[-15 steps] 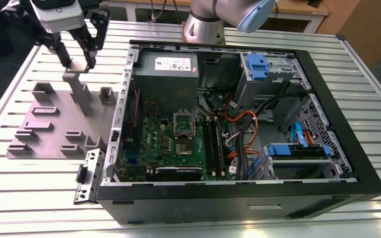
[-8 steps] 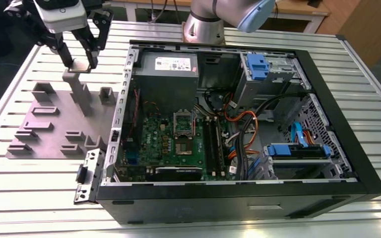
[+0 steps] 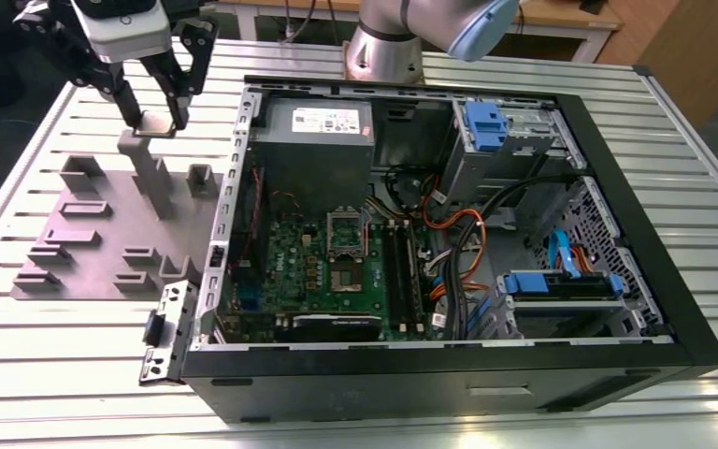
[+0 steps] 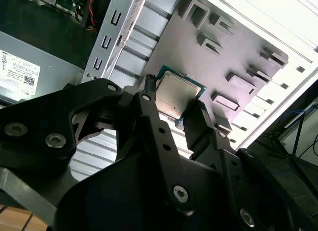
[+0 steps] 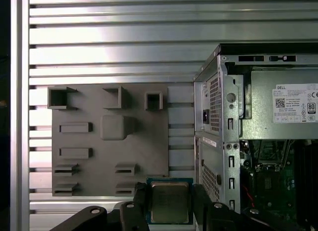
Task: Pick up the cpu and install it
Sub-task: 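Pick up the cpu and move it towards the insertion slot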
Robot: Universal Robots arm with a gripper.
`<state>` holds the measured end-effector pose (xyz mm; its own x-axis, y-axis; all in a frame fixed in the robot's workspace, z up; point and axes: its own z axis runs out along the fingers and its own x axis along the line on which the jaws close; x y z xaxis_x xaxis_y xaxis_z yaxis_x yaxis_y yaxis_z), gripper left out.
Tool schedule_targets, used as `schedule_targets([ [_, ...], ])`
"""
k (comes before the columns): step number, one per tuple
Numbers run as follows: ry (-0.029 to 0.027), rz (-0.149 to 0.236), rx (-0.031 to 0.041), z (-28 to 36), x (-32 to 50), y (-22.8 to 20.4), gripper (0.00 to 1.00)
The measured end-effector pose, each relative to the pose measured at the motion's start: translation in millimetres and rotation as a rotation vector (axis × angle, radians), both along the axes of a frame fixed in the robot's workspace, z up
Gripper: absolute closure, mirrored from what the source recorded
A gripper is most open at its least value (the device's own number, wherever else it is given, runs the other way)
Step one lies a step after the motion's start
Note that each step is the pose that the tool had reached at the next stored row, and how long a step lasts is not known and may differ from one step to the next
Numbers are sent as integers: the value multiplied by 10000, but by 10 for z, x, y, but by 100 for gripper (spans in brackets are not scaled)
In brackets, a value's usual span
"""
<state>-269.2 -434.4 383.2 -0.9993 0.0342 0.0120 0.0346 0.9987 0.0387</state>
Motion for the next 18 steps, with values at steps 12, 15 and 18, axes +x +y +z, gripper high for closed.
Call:
schedule_targets([
  [12, 0, 0, 0, 0, 60, 0, 53],
  [15, 0, 0, 0, 0, 73, 0, 53],
  [18, 0, 0, 0, 0, 89, 0, 53],
])
